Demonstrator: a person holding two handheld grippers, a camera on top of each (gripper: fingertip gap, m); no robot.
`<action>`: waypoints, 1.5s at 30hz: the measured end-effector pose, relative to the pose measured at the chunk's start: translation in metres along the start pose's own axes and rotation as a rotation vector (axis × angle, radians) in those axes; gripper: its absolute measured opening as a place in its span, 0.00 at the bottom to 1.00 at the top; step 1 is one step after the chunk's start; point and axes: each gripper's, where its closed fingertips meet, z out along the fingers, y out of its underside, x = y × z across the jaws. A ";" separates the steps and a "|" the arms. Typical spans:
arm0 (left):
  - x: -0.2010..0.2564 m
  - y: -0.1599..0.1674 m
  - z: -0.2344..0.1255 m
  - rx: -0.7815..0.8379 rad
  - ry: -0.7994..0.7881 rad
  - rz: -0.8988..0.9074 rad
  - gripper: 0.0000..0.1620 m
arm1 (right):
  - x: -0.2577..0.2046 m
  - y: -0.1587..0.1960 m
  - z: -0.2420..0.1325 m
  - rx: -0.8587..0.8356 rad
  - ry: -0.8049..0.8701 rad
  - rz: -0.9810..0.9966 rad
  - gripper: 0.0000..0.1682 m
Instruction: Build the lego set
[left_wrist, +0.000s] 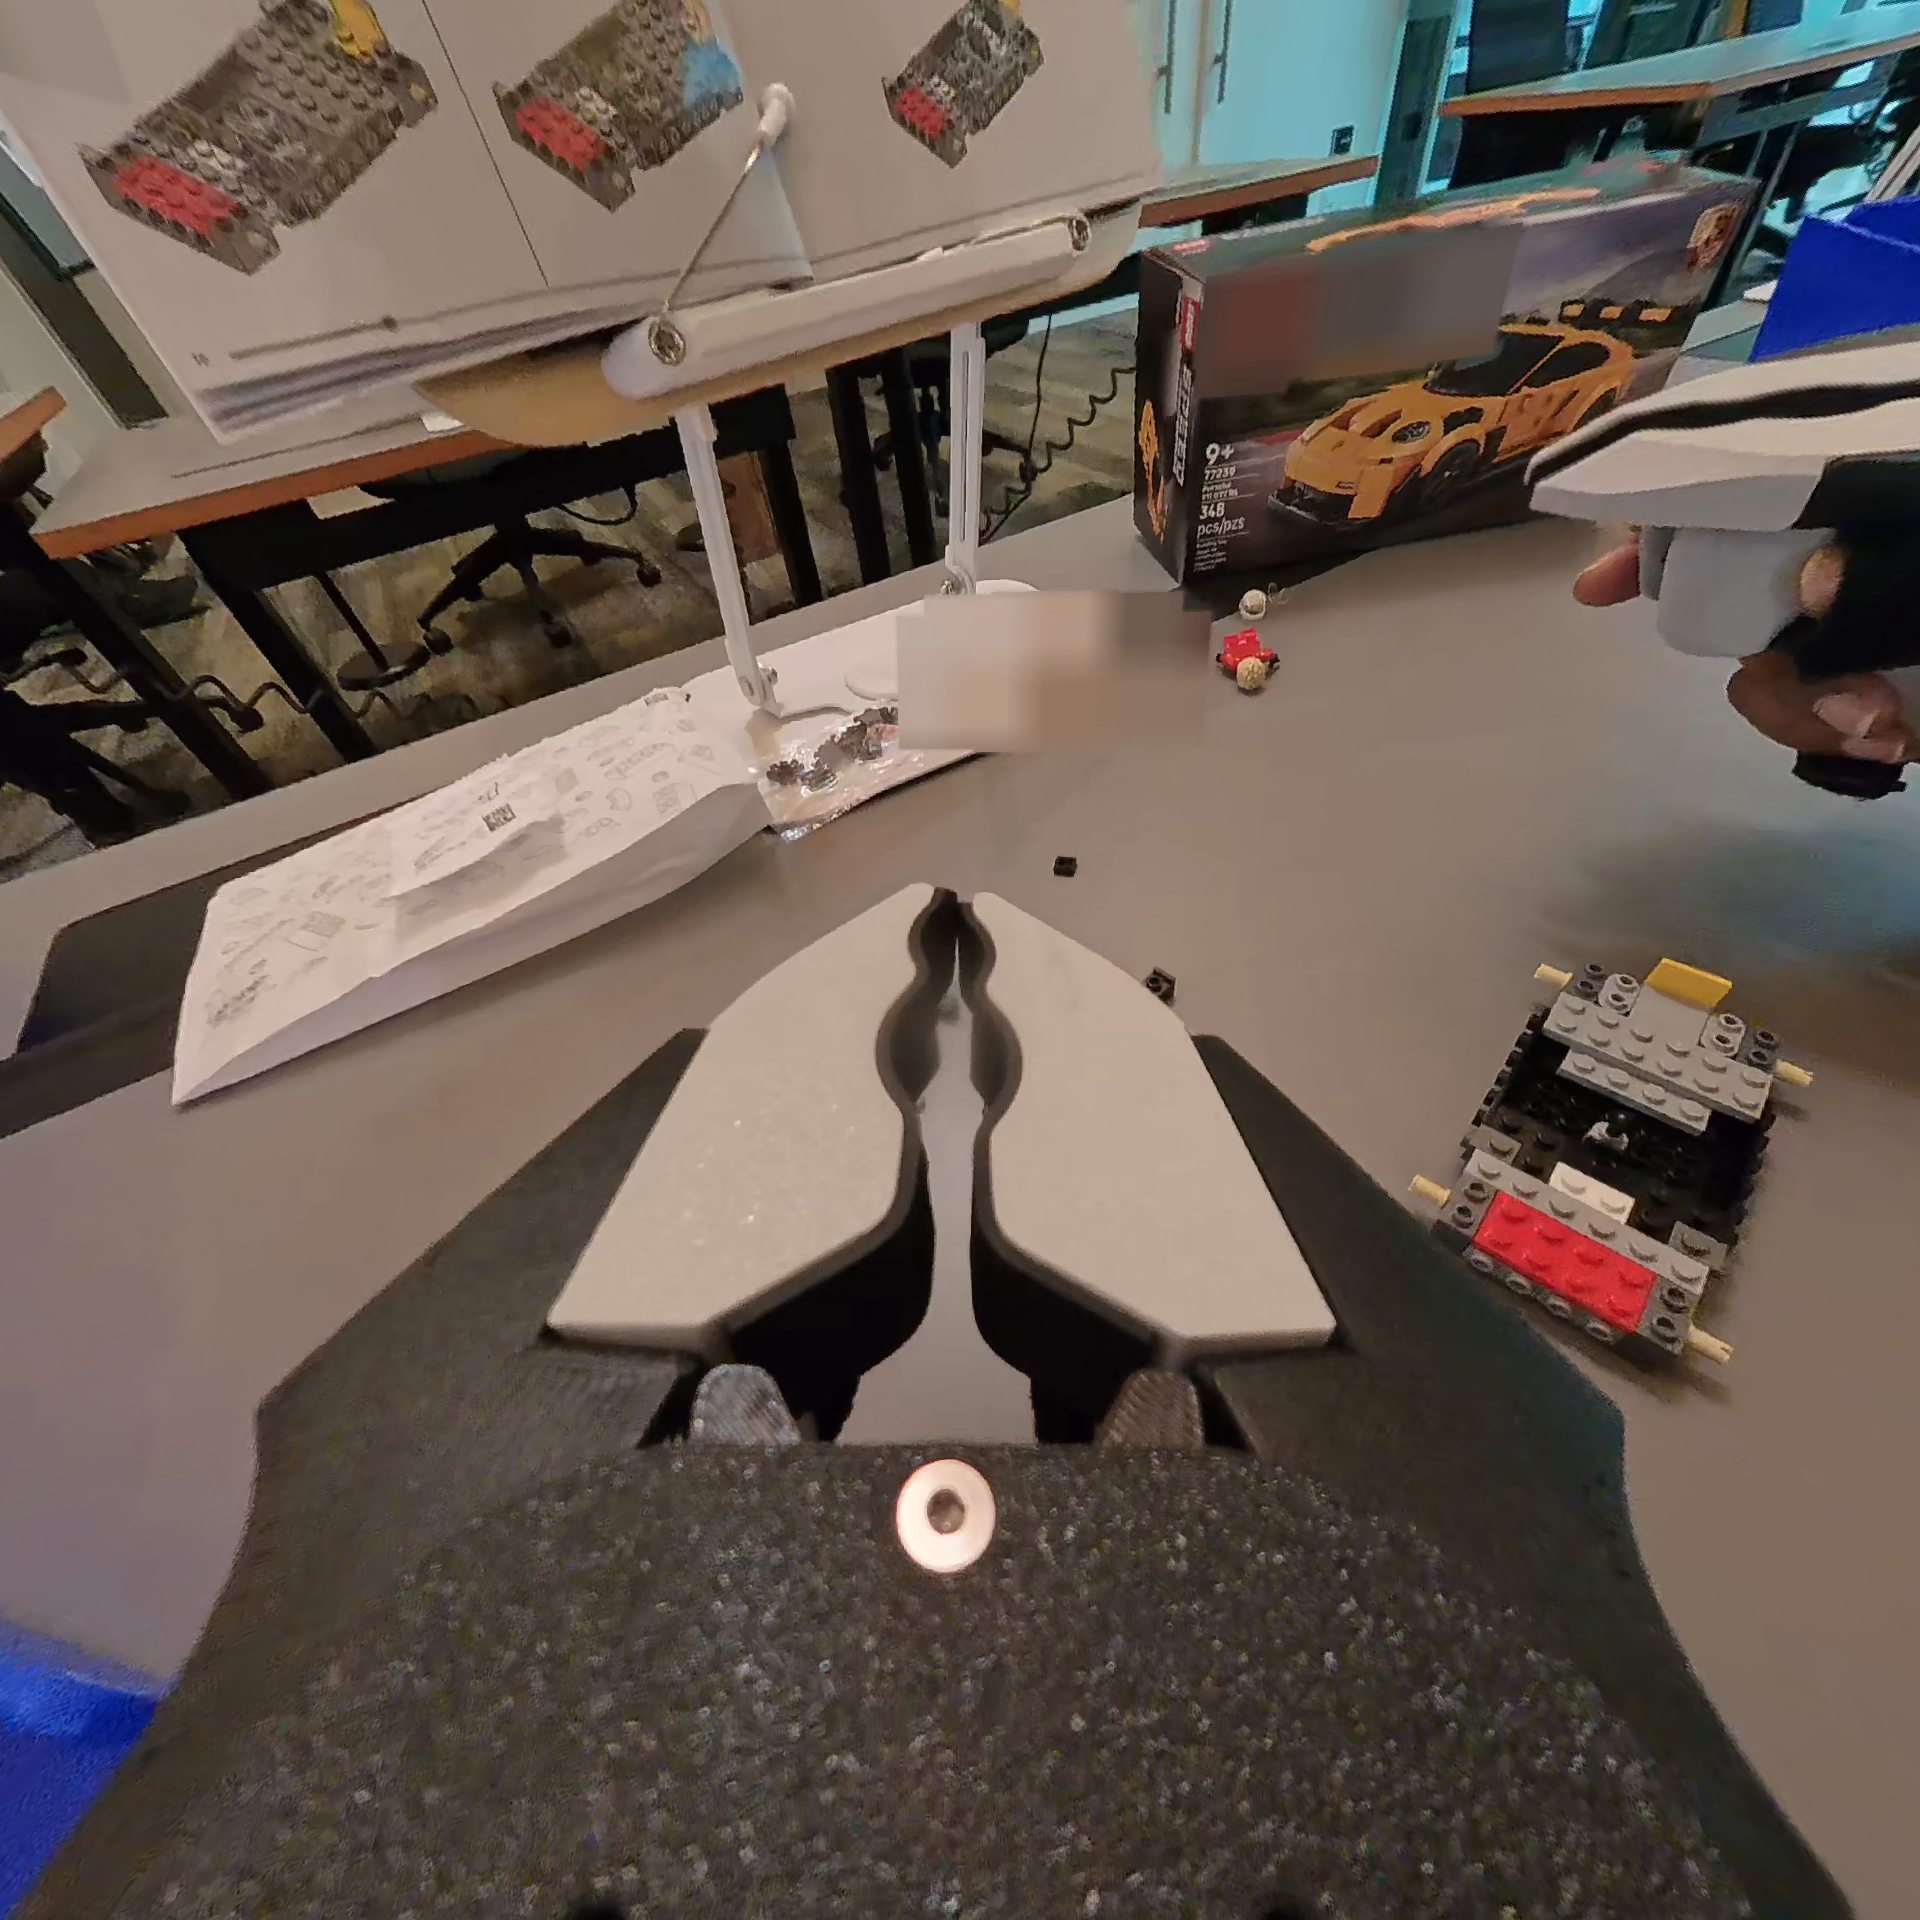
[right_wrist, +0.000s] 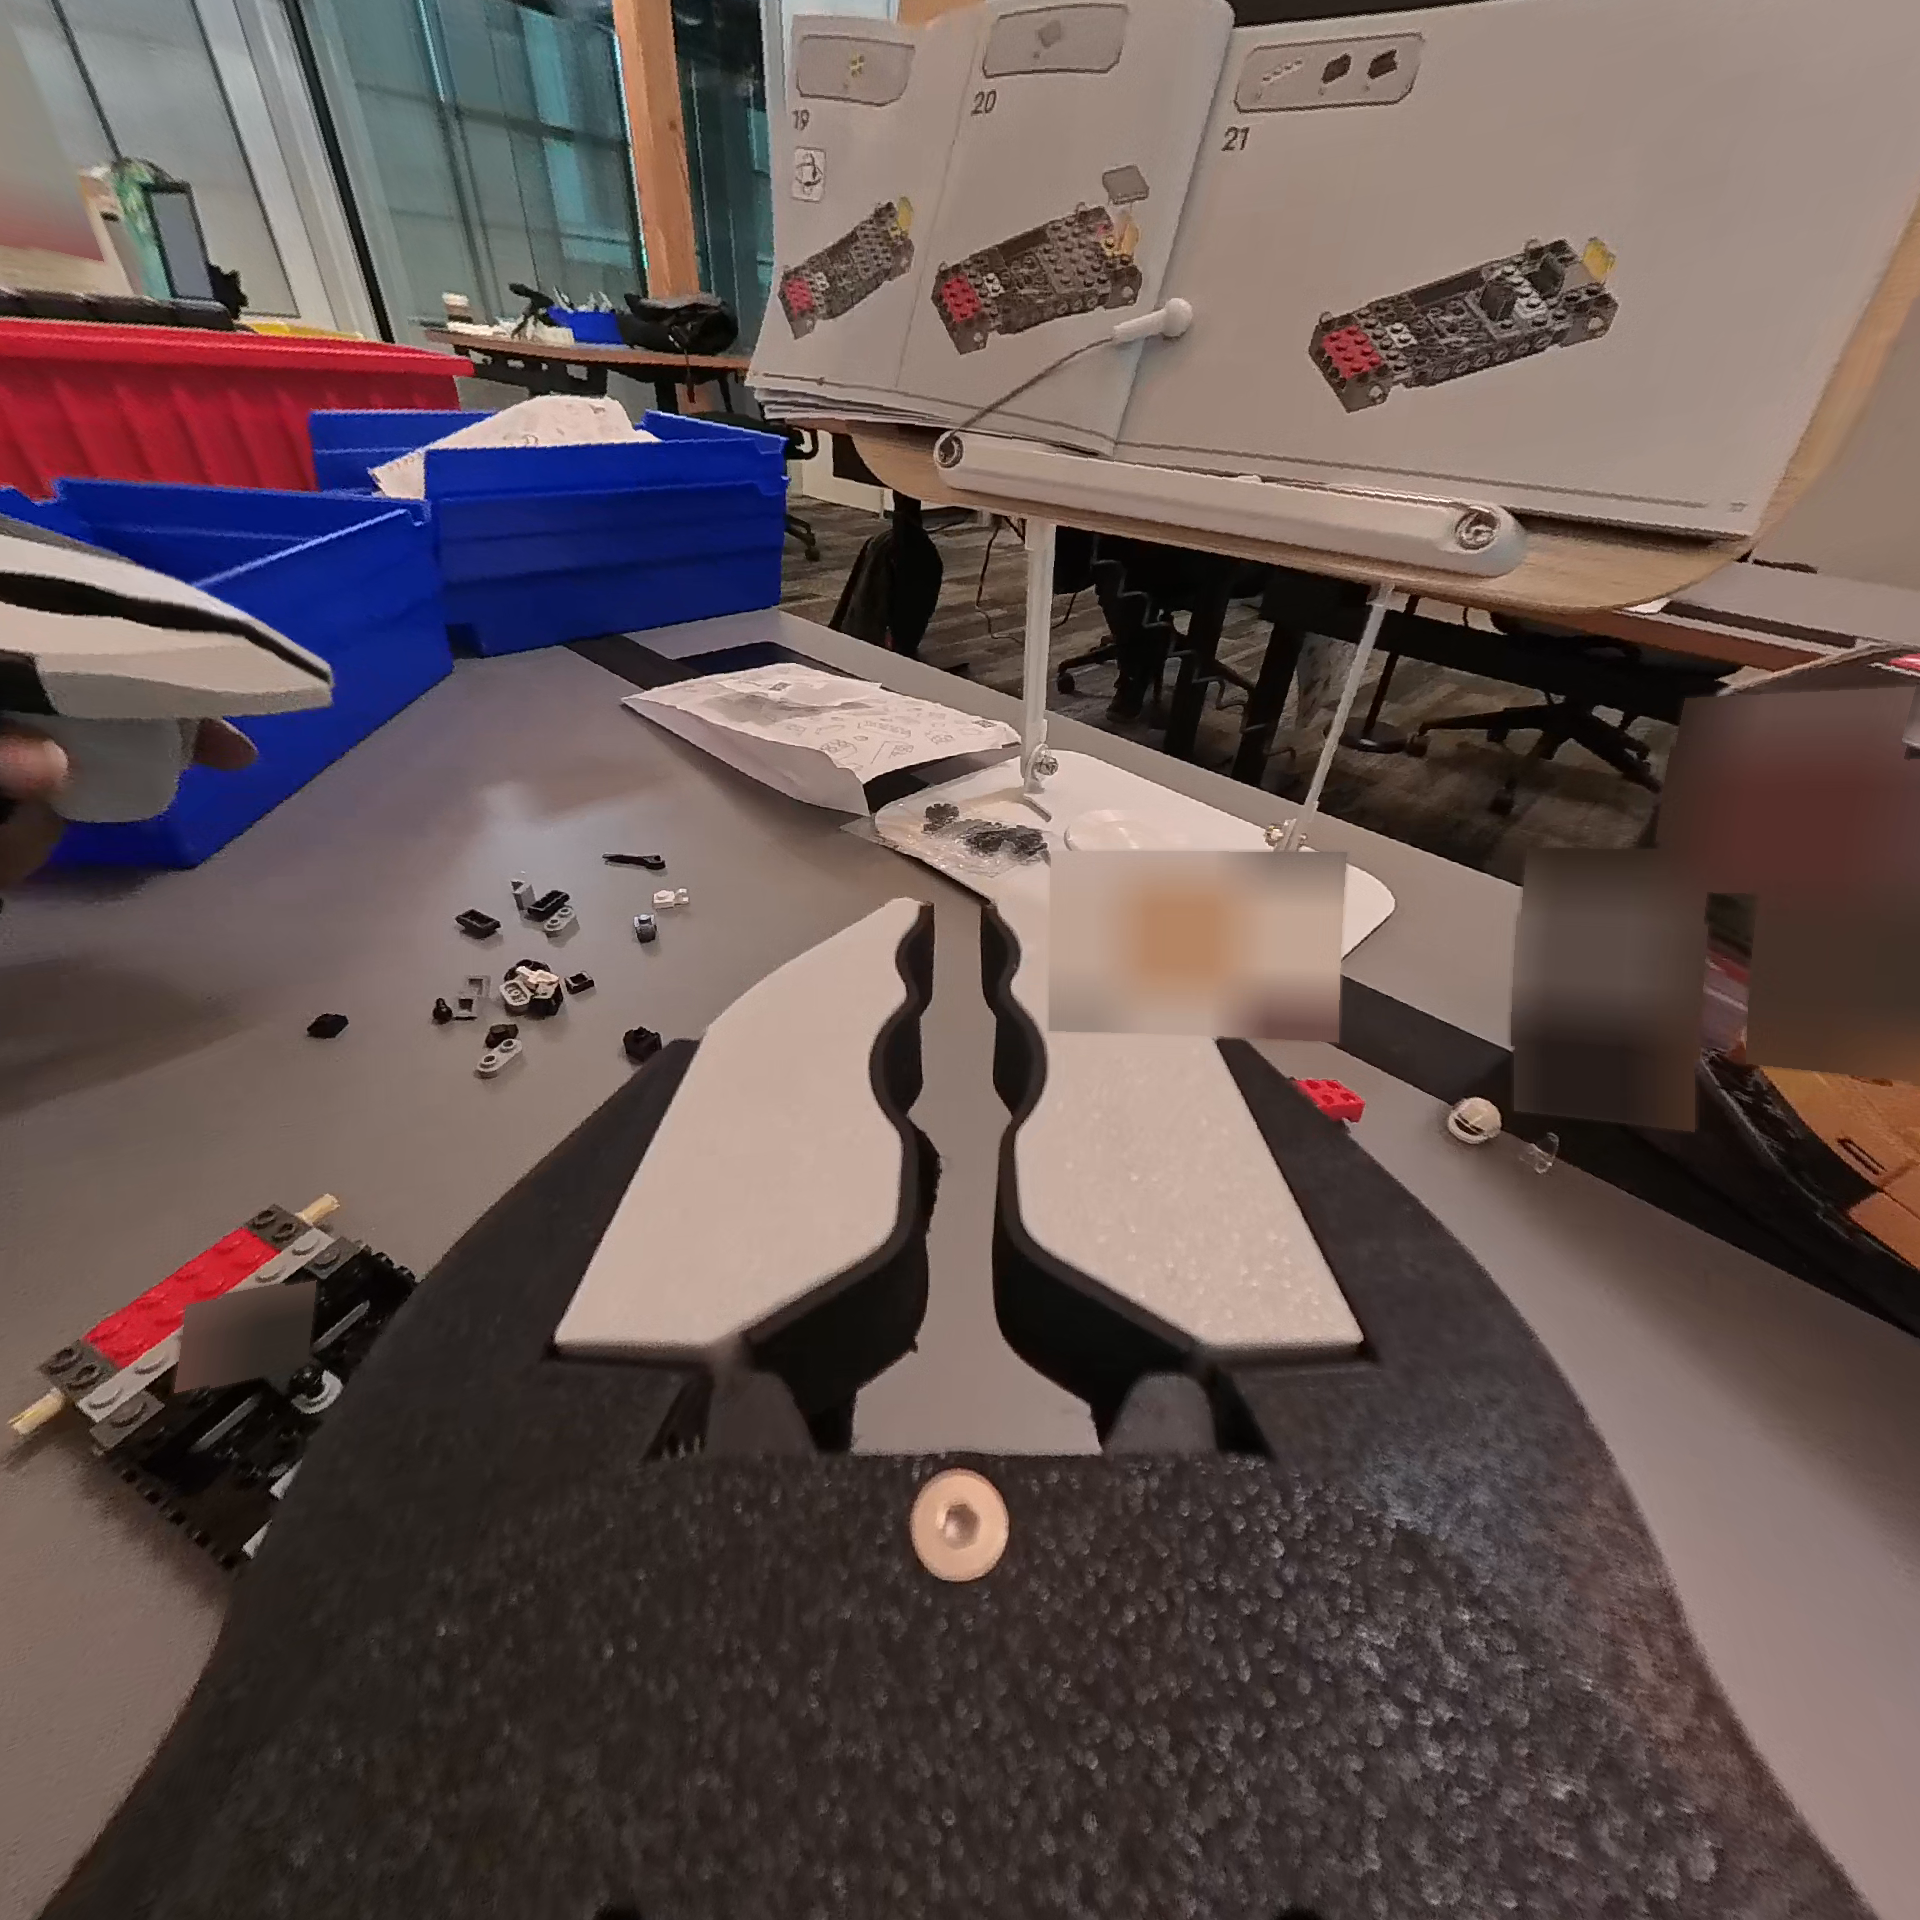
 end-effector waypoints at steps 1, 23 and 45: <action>0.000 -0.003 -0.001 0.007 -0.002 0.003 0.00 | 0.000 0.000 0.000 0.000 0.004 -0.003 0.04; -0.077 -0.051 -0.072 0.081 -0.238 -0.031 0.02 | 0.004 -0.032 -0.014 0.088 0.045 -0.021 0.00; -0.273 0.159 -0.198 -1.440 0.079 0.189 0.19 | 0.004 -0.021 -0.024 -0.003 0.001 -0.022 0.00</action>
